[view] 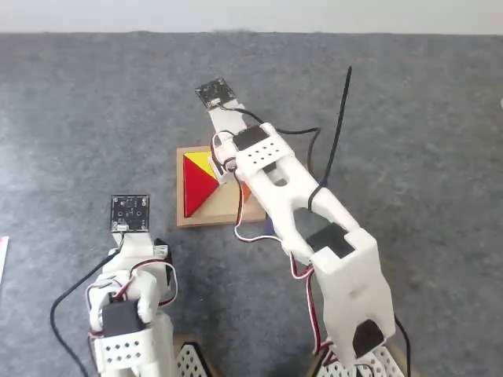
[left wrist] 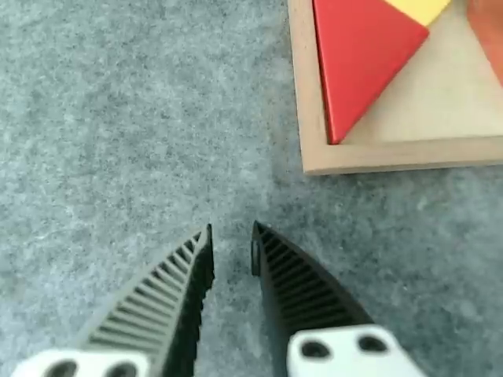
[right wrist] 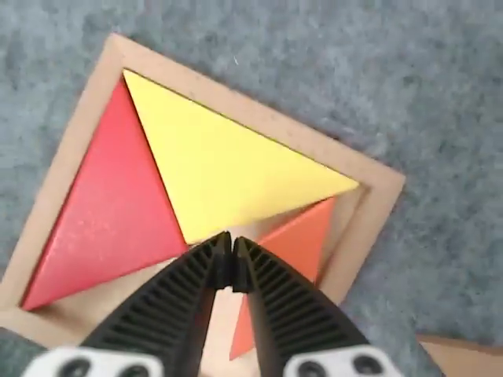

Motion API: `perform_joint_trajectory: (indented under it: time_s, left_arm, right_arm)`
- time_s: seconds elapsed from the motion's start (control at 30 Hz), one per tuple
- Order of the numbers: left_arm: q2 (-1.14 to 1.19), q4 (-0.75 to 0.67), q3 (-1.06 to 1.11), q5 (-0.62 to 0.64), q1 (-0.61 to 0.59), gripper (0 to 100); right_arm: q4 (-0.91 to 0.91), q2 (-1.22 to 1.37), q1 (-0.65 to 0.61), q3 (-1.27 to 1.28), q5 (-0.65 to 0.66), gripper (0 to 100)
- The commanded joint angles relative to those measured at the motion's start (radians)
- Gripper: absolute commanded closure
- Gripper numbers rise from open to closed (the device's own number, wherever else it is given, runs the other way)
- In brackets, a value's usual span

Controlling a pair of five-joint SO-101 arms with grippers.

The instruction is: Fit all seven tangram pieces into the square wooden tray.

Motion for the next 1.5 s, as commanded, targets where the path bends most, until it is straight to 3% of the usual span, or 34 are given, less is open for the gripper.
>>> perform_joint_trajectory:
  time_s: [0.0, 0.23, 0.47, 0.67, 0.9, 1.47]
  left_arm:
    - [-0.02, 0.005, -0.012, 0.0, 0.005, 92]
    - [-0.02, 0.005, -0.012, 0.0, 0.005, 92]
    - [-0.02, 0.005, -0.012, 0.0, 0.005, 92]
    - [-0.02, 0.005, -0.012, 0.0, 0.005, 92]
    - [-0.02, 0.005, -0.012, 0.0, 0.005, 92]
    - [-0.02, 0.005, -0.012, 0.0, 0.005, 92]
  right_arm:
    - [0.07, -0.102, -0.016, -0.049, -0.002, 98.2]
    - [0.139, -0.352, -0.058, 0.213, 0.014, 99.1]
    - [-0.03, -0.461, -0.047, 0.499, 0.009, 99.2]
    - [-0.088, -0.312, -0.022, 0.445, 0.003, 99.2]
    - [-0.025, -0.165, 0.031, 0.259, 0.005, 99.2]
    - [-0.042, -0.114, 0.048, 0.095, 0.009, 99.2]
